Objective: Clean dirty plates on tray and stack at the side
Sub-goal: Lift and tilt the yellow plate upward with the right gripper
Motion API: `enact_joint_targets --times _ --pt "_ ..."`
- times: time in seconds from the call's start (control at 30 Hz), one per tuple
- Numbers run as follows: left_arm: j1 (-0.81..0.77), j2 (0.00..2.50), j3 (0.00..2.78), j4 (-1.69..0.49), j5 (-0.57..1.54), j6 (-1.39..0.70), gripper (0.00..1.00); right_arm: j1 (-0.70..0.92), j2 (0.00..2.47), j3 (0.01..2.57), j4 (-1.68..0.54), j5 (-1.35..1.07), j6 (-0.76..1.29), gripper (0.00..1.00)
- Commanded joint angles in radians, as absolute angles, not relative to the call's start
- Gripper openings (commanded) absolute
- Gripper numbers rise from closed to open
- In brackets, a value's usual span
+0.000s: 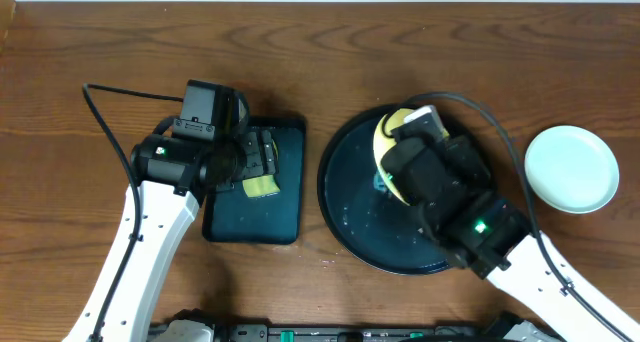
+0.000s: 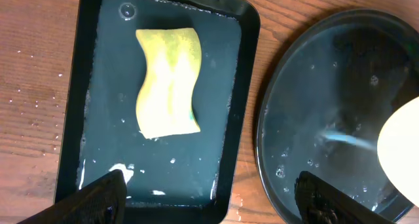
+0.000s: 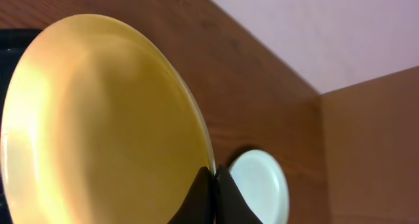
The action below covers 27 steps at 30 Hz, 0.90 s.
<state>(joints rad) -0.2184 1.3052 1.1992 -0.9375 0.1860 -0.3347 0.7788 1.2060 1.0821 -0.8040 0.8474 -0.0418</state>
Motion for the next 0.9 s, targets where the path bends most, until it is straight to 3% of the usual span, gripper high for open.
enact_joint_targets --times 0.0,0.87 --pt "-0.214 1.306 1.202 -0.94 0.194 -0.322 0.83 0.819 1.196 1.094 -0.804 0.955 -0.066 0.01" --pt "-0.214 1.306 1.202 -0.94 0.194 -0.322 0.84 0.941 1.203 1.094 -0.813 0.977 -0.409 0.01"
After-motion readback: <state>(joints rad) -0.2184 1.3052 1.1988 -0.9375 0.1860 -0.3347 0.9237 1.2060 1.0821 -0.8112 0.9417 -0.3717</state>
